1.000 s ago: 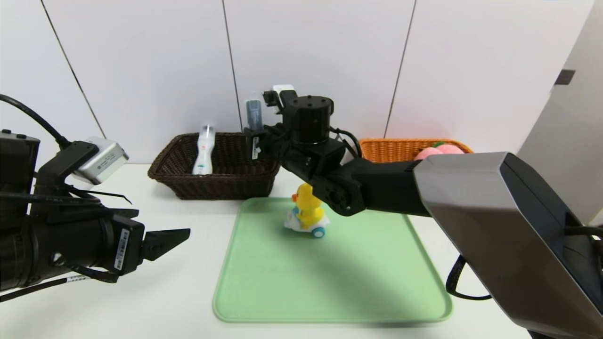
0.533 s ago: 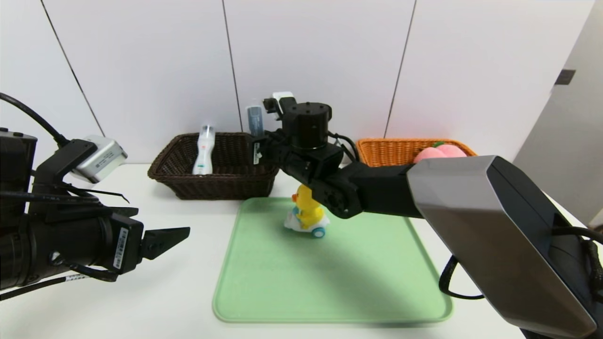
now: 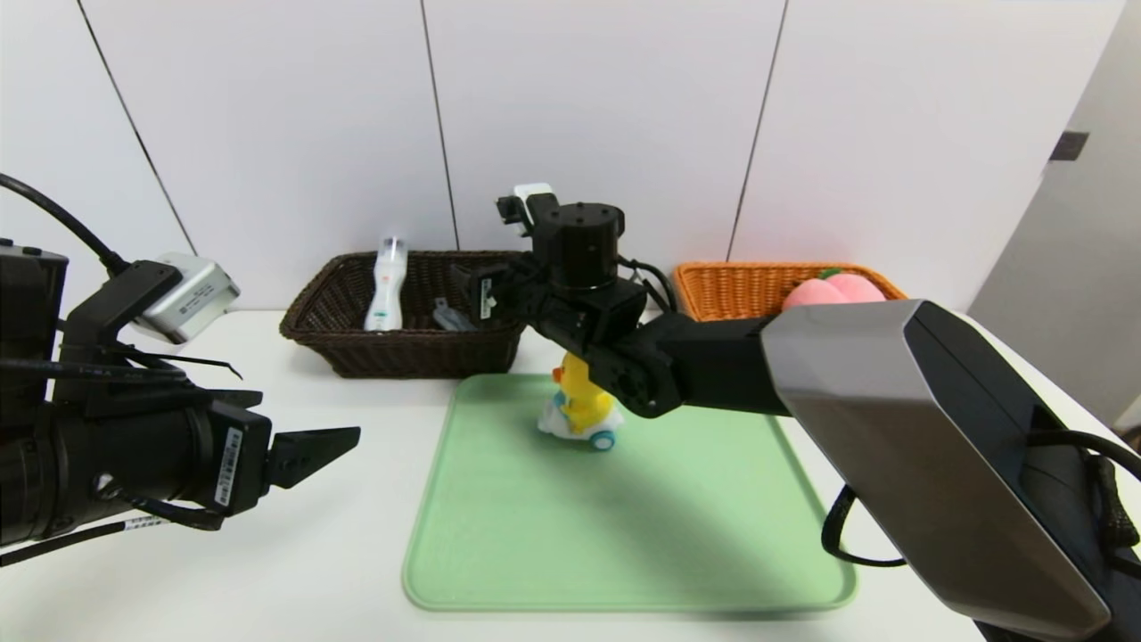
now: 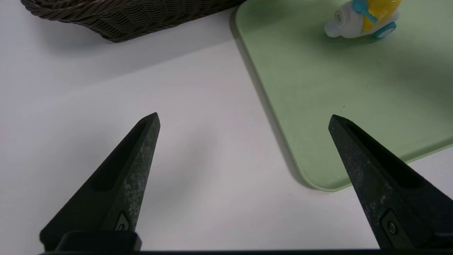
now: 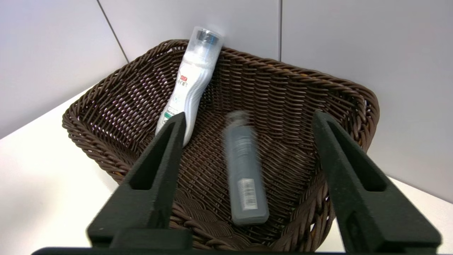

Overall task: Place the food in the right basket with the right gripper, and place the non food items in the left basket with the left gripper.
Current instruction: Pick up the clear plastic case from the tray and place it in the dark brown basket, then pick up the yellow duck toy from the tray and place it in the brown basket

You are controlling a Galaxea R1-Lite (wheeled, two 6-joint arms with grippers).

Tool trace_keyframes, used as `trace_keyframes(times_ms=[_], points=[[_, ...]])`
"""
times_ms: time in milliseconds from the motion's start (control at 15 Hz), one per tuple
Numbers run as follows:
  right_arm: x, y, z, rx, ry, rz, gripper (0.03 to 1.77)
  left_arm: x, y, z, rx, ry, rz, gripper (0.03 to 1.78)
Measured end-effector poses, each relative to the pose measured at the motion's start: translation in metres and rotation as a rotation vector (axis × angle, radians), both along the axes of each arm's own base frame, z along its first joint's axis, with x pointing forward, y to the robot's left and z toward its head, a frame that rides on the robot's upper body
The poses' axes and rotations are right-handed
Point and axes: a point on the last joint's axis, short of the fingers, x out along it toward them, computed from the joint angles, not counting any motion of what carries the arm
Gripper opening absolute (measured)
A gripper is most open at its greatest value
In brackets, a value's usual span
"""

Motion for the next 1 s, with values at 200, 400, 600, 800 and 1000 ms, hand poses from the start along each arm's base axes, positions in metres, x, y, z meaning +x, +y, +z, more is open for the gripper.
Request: trace_keyframes(times_ms=[200,400,600,800,1000], points=[[0.0,-0.005,0.01,0.018,-0.021,0.043,1.4,0.006,-0.003,0.006,-0.07,-0.068,-0.027,1.69],[-0.005,-0.011,0.025,0.008,-0.013,0.06,1.5,0.013,-0.006,0.014,-0.098,-0.157,-0.017,1.69],[-0.011,-0.021,0.036,-0.071,0.041,0.031,1.57,0.015,-0.005,0.012,-0.04,-0.18,-0.005,1.69],[-0.007,-0.039,0.05,-0.157,-0.016,-0.056,1.61,0.022,-0.008,0.017,-0.027,-0.261,0.002,1.69],[-0.011,-0.056,0.069,-0.185,-0.008,-0.074,1.64,0.026,-0.01,0.022,-0.027,-0.253,-0.007,1.69]])
